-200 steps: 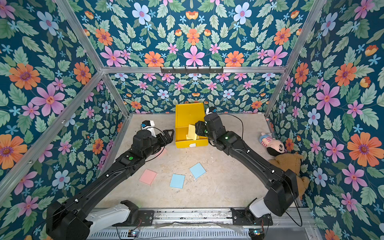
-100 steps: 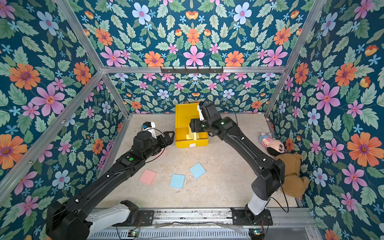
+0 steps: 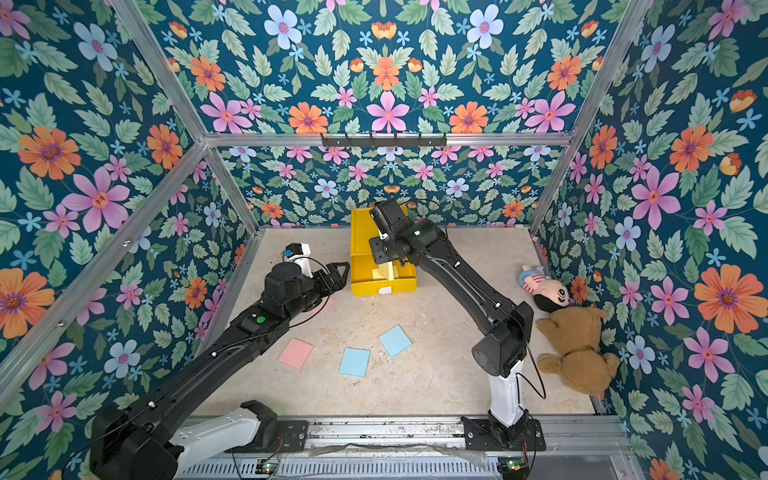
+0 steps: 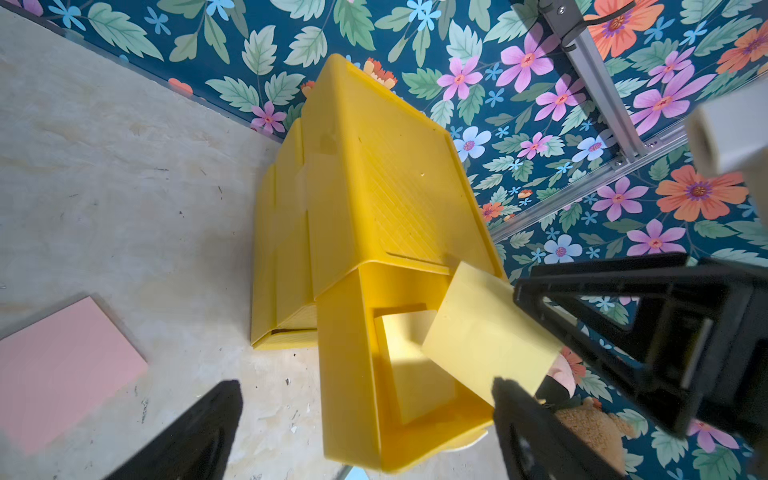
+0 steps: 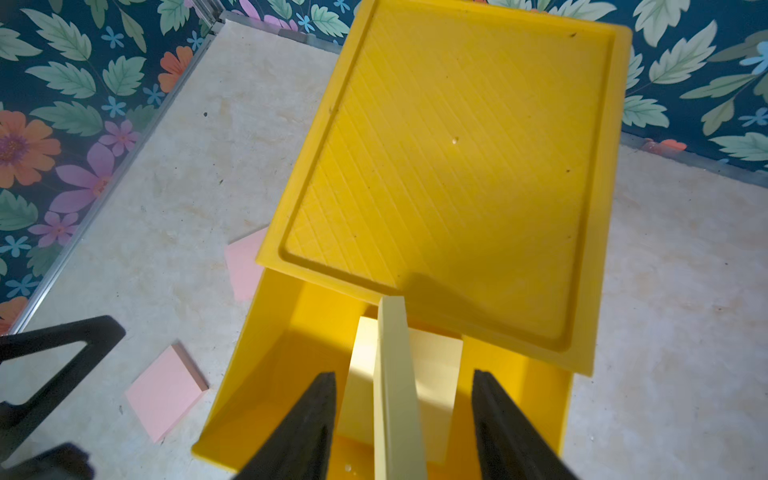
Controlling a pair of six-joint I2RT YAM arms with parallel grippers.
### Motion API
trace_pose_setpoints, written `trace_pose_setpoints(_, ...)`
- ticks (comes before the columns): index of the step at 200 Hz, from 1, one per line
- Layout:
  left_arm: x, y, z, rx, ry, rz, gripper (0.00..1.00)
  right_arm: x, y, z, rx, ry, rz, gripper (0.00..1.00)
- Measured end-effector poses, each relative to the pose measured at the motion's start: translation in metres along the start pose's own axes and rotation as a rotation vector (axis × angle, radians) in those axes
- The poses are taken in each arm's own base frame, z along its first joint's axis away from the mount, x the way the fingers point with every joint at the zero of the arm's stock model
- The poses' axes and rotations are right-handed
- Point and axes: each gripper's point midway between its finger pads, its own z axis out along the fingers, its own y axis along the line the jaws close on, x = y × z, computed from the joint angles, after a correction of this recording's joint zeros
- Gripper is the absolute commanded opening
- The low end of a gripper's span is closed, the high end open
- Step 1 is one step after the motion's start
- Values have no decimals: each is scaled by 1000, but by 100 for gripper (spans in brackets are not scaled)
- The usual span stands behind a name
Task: Please put the sticky notes in the drawer by color
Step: Place the sticky notes in the drawer.
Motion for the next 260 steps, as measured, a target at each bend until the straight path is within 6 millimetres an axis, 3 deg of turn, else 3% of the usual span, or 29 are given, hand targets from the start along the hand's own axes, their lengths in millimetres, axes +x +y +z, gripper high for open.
trace_pose_setpoints(70, -1, 0, -1, 0, -3, 1, 100, 8, 0, 2, 2, 52, -38, 32)
trace_pose_setpoints(123, -1, 0, -1, 1, -3, 3, 100, 10, 1, 2, -8, 58, -58, 0)
trace_pose_setpoints(179, 0, 1, -2, -2, -6, 3, 100, 14, -1, -7, -36, 16, -51, 0)
trace_pose_setpoints(206, 2, 3, -1, -6, 1, 3, 100, 17, 6, -12, -150, -53, -95, 0)
trace_pose_setpoints(238, 5, 6, 0, -9, 8, 3, 100, 11, -8, -11, -275, -128, -107, 0)
trace_pose_setpoints(260, 5, 6, 0, -9, 9, 2, 100, 13, 4, -12, -361, -154, -161, 0)
